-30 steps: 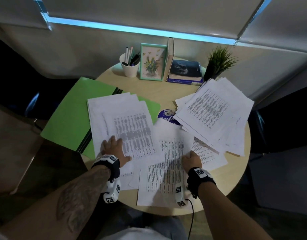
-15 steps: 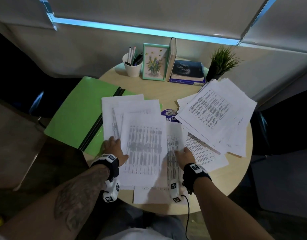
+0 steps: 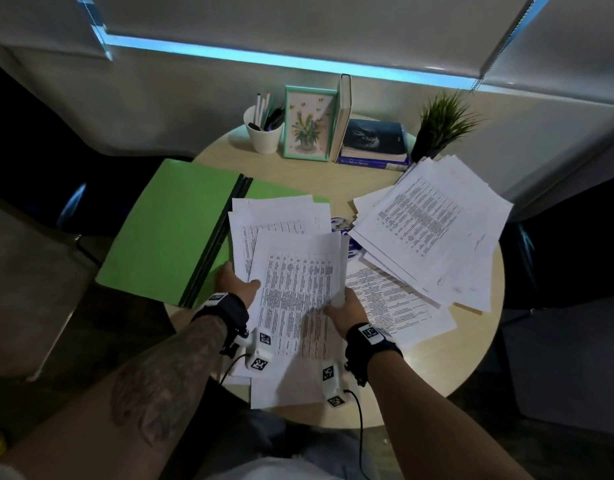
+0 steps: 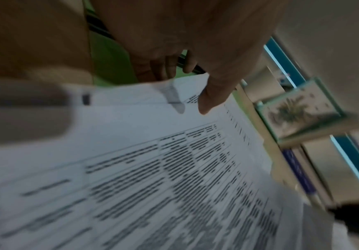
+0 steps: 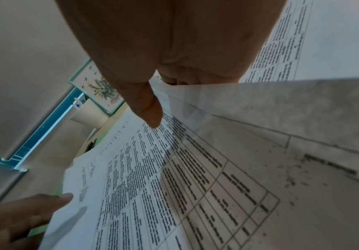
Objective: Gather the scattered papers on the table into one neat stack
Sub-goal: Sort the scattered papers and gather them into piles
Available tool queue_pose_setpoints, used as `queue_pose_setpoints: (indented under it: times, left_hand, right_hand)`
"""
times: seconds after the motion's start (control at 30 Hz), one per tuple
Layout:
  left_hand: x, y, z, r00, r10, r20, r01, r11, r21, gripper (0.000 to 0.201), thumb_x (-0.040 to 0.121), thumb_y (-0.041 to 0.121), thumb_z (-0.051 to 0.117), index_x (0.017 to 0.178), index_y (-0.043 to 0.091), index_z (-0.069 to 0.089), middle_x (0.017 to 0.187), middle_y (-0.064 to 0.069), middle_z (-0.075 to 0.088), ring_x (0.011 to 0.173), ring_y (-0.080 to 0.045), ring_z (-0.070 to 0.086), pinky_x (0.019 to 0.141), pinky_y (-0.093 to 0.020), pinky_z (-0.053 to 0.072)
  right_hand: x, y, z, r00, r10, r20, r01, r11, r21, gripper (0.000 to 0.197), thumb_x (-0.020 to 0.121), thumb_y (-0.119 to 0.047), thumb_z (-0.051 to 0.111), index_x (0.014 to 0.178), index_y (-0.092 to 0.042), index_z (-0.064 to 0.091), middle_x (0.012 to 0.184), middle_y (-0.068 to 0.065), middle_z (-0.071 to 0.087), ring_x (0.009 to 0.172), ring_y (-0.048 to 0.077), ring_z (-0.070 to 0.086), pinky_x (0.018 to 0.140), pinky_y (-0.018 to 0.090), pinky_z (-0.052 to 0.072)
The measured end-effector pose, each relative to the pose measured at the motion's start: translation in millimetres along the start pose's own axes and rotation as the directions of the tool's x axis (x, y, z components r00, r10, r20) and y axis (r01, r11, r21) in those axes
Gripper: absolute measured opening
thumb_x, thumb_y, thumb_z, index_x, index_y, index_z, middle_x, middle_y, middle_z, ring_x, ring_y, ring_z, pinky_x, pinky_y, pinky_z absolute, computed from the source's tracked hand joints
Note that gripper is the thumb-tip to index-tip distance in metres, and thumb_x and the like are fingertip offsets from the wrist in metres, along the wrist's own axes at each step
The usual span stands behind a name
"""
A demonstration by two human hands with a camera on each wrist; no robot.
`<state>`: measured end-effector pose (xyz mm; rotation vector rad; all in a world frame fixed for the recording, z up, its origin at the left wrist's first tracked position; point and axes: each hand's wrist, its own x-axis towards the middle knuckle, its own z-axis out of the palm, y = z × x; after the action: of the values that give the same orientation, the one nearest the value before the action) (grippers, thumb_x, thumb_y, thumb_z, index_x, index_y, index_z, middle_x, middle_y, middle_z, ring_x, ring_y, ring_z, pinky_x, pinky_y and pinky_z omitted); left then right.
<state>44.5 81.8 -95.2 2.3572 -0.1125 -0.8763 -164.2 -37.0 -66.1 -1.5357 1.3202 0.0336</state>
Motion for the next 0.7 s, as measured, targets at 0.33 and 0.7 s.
queue_pose_setpoints:
  times: [0.33,0.7]
  left_hand:
    - [-31.7,43.0,-14.8,0.987,-0.073,0.14,0.077,0.997,-0.025,0.06,0.096,0.016,0.057,0.145,-0.006,0.03,0.15,-0.019,0.037,0.133,-0.034,0.043,0.102,-0.034,0.037]
    - [-11.0,53.6,-38.7,0.991,-0.077,0.108,0.115,0.905,-0.41,0.034,0.087,0.011,0.058,0.115,-0.009,0.052,0.111,-0.011,0.048,0.099,-0.026,0.045,0.085,-0.035,0.032]
  right_hand:
    - [3.5,-3.6,2.5,0.996,-0.005,0.088,0.005,1.0,0.005,0.045,0.087,-0.017,0.066,0.127,-0.011,0.047,0.112,0.011,0.062,0.098,0.028,0.059,0.078,0.035,0.049]
    - [15.2,-27.0,-16.6,0.997,-0.074,-0.015,0.076,0.985,0.156,0.071,0.08,-0.023,0.076,0.138,-0.01,0.038,0.125,0.007,0.057,0.106,0.026,0.058,0.086,0.035,0.05]
